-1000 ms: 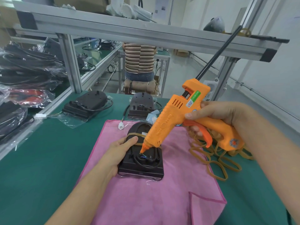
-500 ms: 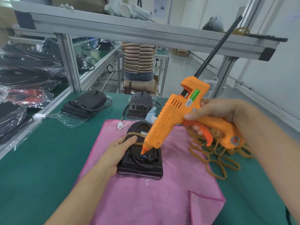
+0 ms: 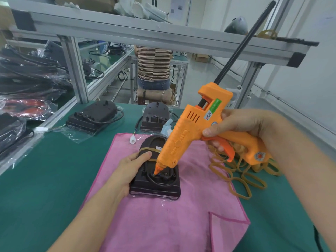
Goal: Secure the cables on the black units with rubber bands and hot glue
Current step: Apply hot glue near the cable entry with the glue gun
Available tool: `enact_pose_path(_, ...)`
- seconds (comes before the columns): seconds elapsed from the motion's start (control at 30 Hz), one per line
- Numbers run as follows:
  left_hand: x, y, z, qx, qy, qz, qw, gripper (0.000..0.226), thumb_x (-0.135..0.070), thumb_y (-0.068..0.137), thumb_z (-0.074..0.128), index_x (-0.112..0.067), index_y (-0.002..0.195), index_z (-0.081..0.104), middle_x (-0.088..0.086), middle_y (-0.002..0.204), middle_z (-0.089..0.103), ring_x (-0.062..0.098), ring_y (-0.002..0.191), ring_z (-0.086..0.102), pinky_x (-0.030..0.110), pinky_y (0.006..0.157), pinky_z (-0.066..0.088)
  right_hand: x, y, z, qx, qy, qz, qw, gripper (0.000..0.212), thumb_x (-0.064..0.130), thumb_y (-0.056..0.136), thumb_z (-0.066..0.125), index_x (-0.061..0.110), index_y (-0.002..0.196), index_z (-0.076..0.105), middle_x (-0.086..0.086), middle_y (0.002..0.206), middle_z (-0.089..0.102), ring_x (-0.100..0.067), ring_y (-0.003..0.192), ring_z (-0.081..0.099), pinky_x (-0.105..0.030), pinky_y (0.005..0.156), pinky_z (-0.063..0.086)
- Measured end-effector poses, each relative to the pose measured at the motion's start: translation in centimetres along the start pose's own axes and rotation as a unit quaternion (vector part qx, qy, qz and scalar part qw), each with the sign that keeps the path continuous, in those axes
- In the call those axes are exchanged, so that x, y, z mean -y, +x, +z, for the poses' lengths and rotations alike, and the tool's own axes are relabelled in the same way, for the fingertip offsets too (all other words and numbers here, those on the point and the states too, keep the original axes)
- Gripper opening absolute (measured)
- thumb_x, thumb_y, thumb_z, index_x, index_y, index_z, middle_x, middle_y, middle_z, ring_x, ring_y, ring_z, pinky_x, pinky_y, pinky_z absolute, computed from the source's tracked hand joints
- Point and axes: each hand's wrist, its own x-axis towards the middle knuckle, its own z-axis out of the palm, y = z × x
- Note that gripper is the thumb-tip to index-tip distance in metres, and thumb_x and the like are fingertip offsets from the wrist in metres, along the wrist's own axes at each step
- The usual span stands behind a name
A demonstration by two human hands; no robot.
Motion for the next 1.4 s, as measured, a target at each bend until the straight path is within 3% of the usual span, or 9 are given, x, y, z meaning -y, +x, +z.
enact_pose_path(0.17, 0.0, 0.0, 0.0, -0.002, -0.002, 0.002, 1.000, 0.025, -0.024, 0.088, 0.067, -0.010, 0.108, 0.070, 0.019, 0.083, 0.074, 0.026, 0.061, 0.071, 0.029, 0.048, 0.055, 0.2, 0.2, 0.1, -0.002, -0.001, -0.011, 1.000, 0.011, 0.021, 0.081, 0.073, 0.023, 0.092, 0.074, -0.010, 0.068, 0.065, -0.021, 0.058, 0.064, -0.029, 0.057, 0.054)
enact_pose_path(0.33, 0.2, 0.2, -0.1, -0.001, -0.003, 0.001, 1.000, 0.025, -0.025, 0.088, 0.068, -0.009, 0.107, 0.070, 0.019, 0.084, 0.074, 0.026, 0.062, 0.071, 0.030, 0.050, 0.056, 0.1, 0.3, 0.0, -0.006, 0.003, 0.002, 1.000, 0.020, 0.023, 0.078, 0.075, 0.015, 0.095, 0.071, -0.012, 0.068, 0.064, -0.023, 0.058, 0.063, -0.032, 0.059, 0.055)
enact_pose_path(0.73, 0.3, 0.5, -0.2, 0.003, -0.006, -0.003, 1.000, 0.026, -0.026, 0.086, 0.069, -0.012, 0.108, 0.070, 0.020, 0.090, 0.074, 0.030, 0.071, 0.072, 0.035, 0.059, 0.059, -0.4, 0.5, -0.4, -0.034, 0.009, 0.008, 0.999, 0.024, 0.025, 0.074, 0.077, 0.016, 0.096, 0.071, -0.013, 0.068, 0.064, -0.024, 0.058, 0.063, -0.033, 0.059, 0.055)
enact_pose_path(0.83, 0.3, 0.4, -0.2, 0.005, -0.007, -0.001, 1.000, 0.025, -0.026, 0.087, 0.069, -0.012, 0.107, 0.071, 0.019, 0.089, 0.074, 0.028, 0.069, 0.072, 0.032, 0.054, 0.057, -0.5, 0.2, -0.6, -0.034, 0.025, 0.025, 0.999, 0.023, 0.024, 0.074, 0.078, 0.015, 0.095, 0.072, -0.014, 0.068, 0.064, -0.025, 0.058, 0.063, -0.030, 0.052, 0.054)
enact_pose_path(1.07, 0.3, 0.3, -0.2, 0.005, -0.003, 0.001, 1.000, 0.024, -0.027, 0.087, 0.068, -0.014, 0.107, 0.071, 0.017, 0.088, 0.075, 0.028, 0.068, 0.073, 0.031, 0.053, 0.057, -1.4, -0.2, -1.0, -0.029, 0.018, 0.023, 0.999, 0.023, 0.027, 0.075, 0.078, 0.016, 0.094, 0.072, -0.015, 0.073, 0.062, -0.027, 0.064, 0.060, -0.038, 0.067, 0.054)
enact_pose_path(1.4, 0.2, 0.2, -0.1, 0.002, -0.006, 0.000, 1.000, 0.024, -0.026, 0.087, 0.068, -0.013, 0.108, 0.071, 0.018, 0.088, 0.075, 0.028, 0.067, 0.073, 0.032, 0.053, 0.057, -1.6, 0.0, -0.7, -0.037, 0.031, 0.009, 0.999, 0.019, 0.027, 0.075, 0.078, 0.017, 0.091, 0.072, -0.014, 0.070, 0.062, -0.026, 0.062, 0.061, -0.035, 0.063, 0.055)
